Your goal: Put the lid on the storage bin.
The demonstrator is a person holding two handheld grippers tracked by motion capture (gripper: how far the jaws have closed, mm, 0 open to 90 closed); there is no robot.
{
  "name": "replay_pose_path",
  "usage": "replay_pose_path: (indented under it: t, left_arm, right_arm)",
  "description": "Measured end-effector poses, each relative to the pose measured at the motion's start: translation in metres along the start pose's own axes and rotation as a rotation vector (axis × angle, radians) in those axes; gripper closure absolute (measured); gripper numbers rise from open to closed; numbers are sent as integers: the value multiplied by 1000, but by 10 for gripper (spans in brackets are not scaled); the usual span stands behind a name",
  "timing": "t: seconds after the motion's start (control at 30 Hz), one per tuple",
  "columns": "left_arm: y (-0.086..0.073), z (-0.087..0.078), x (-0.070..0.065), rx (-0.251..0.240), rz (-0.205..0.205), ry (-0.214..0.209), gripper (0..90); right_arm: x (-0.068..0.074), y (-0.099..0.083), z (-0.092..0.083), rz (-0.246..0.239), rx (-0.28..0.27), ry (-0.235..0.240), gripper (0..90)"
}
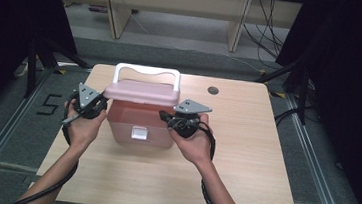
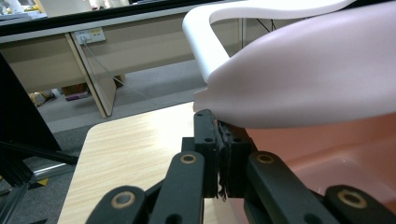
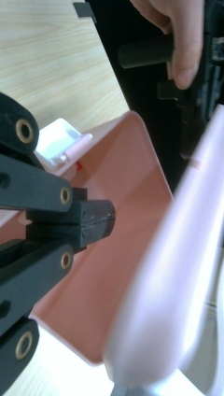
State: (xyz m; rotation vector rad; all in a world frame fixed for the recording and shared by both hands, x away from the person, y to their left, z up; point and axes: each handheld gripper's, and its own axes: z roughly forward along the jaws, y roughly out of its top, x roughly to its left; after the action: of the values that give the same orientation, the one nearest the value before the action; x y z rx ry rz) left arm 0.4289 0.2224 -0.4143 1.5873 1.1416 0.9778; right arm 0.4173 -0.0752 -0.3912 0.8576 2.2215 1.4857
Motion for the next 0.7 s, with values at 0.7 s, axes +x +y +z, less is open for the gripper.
replay_pose_path:
  t: [0.7]
  left_arm:
    - [-14, -33, 11, -6, -4, -48, 690]
  right_arm:
    - [-7, -2, -6, 10, 4, -9, 900]
